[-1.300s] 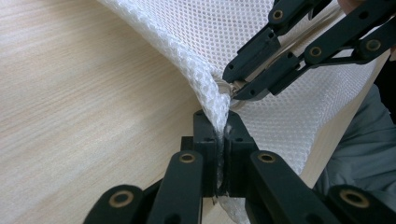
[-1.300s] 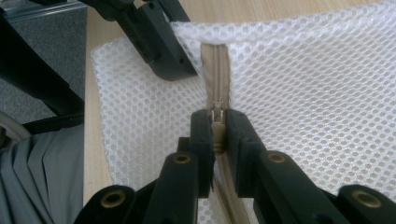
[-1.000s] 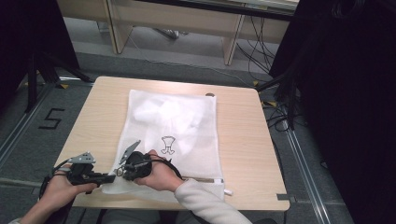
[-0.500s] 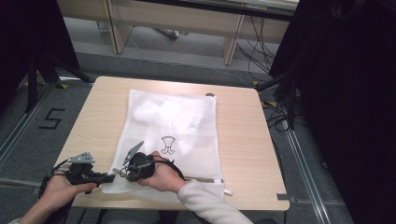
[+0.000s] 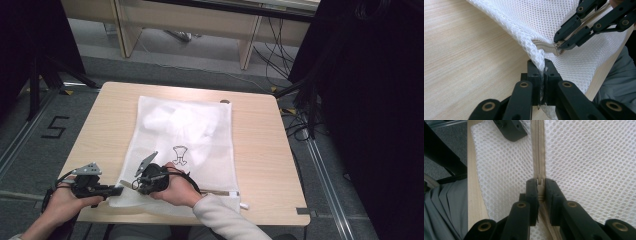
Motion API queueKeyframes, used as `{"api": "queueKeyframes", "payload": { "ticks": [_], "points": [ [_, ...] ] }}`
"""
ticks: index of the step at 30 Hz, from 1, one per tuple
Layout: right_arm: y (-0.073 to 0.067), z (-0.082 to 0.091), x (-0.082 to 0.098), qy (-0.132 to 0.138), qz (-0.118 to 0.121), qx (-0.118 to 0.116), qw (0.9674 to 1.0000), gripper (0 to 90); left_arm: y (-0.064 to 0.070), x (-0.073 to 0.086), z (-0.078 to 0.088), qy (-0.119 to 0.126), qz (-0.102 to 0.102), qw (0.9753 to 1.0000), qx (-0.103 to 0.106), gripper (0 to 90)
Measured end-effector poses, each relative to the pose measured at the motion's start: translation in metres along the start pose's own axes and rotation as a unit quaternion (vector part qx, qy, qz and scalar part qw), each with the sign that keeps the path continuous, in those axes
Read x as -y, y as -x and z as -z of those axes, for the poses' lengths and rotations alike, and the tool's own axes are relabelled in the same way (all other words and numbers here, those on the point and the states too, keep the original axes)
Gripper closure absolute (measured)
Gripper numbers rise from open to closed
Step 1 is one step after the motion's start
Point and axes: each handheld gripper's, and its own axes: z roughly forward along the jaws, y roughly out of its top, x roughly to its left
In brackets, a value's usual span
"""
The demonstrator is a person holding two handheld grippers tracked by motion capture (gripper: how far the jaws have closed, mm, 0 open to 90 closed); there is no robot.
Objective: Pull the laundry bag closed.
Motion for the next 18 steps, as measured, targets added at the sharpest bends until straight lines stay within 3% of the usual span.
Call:
{"api": "queueKeyframes", "payload": {
  "ticks": [12, 18],
  "points": [
    [-0.0001, 0.0038, 0.0038, -0.004, -0.015, 0.001, 0.9999, 82.4, -0.0008, 0.0007, -0.0005, 0.000, 0.004, 1.0000, 0.002, 85.3],
    [0.0005, 0.0057, 0.0043, -0.004, -0.010, 0.000, 0.9999, 82.4, -0.0010, 0.0008, -0.0005, 0.000, 0.004, 1.0000, 0.001, 85.3]
  ]
}}
